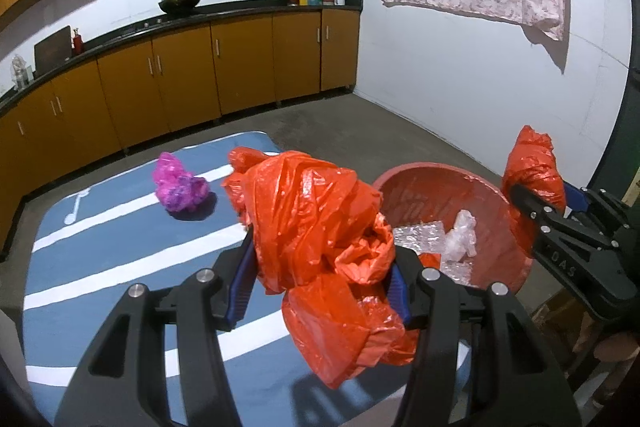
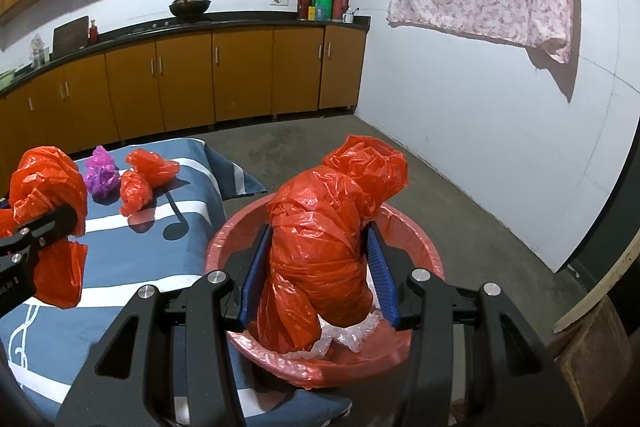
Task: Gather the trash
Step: 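Carry both red bags over the red basket and open both tools to drop them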
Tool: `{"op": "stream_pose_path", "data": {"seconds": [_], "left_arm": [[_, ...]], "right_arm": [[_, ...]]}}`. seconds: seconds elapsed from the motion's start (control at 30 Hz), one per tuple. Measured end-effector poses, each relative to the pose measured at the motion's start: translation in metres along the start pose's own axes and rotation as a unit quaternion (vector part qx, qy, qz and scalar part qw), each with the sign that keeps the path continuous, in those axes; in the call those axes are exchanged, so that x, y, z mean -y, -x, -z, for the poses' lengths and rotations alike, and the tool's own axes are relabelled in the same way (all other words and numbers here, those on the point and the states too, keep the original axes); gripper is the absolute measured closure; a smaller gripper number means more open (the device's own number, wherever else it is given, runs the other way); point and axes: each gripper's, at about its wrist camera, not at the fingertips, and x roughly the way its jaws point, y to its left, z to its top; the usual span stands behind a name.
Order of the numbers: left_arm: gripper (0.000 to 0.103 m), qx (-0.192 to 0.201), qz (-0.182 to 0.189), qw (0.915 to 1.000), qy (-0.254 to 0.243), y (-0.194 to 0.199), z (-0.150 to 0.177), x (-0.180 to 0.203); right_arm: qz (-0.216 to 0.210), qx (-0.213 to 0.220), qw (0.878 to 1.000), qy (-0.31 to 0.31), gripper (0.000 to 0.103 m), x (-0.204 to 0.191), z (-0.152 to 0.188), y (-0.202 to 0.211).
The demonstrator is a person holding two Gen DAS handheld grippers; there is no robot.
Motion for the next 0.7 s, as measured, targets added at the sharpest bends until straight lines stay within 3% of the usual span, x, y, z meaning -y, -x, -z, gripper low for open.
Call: {"op": "stream_pose_path", "data": {"seconds": [0.37, 0.7], "left_arm": [[0.049, -0.017, 0.06, 0.998, 0.007, -0.039, -0.012, 0.037], [0.049, -0.038, 0.103, 0.9939, -0.009, -0.087, -0.017, 0.08]], "right_arm": [[0.012, -0.02, 0.999, -0.024, 0.055, 0.037, -0.003, -0.026], [0.001, -0.011, 1.0, -0.02, 0.055, 0.053, -0.012, -0.044]]}}
